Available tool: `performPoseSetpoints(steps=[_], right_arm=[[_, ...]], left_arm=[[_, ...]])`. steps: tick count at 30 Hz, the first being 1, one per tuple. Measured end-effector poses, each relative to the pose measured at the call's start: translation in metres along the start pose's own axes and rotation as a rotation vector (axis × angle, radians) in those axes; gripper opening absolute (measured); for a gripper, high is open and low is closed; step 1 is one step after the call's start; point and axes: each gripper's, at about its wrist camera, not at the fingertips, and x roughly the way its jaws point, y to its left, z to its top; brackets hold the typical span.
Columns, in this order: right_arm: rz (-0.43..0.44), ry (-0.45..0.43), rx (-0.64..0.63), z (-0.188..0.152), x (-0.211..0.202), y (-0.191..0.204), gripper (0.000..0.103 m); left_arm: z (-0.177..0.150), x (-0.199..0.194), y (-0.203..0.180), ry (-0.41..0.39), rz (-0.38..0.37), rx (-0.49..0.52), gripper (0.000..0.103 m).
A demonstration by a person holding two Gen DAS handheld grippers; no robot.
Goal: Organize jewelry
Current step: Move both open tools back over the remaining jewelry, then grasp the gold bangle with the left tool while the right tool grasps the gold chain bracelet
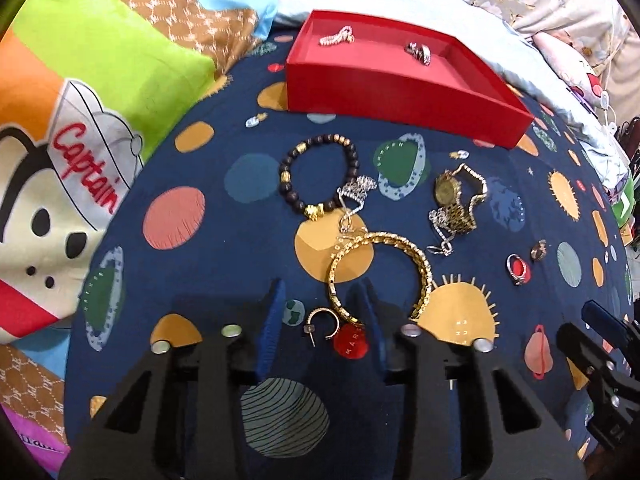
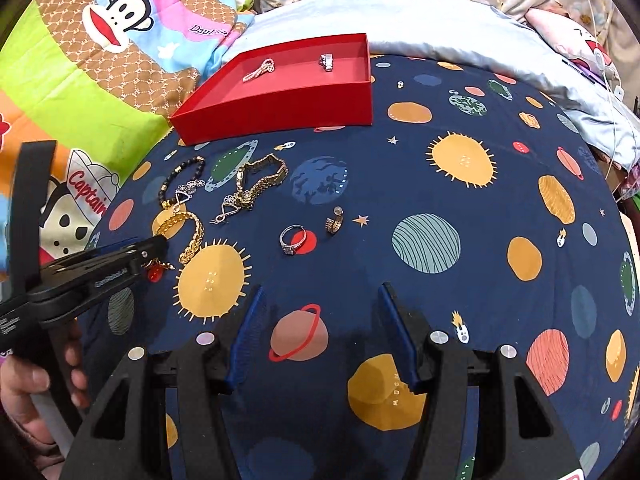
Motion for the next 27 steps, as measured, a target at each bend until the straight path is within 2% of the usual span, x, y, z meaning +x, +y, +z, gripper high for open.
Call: performPoseSetpoints(steps=[2, 5, 7, 9, 19, 27], right_arm=[[-0.003, 0.001, 0.002, -0.001, 0.0, 0.0, 0.057], [-0.002, 0.004, 0.003, -0.003, -0.001, 0.0, 0.057], [-0.002, 0.004, 0.002, -0.004, -0.002, 0.001, 0.057], [-0.002, 0.003, -0.001, -0.005, -0.003, 0.002, 0.057], [-0.003, 0.004, -0.015, -0.009, -0.006, 0.008, 0.057], [0.002, 0.003, -0.028, -0.011, -0.008, 0.015, 0.057]], left_arm=[[0.0, 0.001, -0.002, -0.007, 0.011, 0.016, 0.032], [0.001, 0.001, -0.004, -0.013, 0.017, 0.025, 0.02], [0.001, 0.001, -0.005, -0.01, 0.014, 0.026, 0.009], [0.001, 0.001, -0.005, -0.005, 0.014, 0.029, 0.006], [-0.01, -0.011, -0.011, 0.002, -0.007, 0.054, 0.003], [-0.017, -0.036, -0.02, -0.026, -0.017, 0.088, 0.003]])
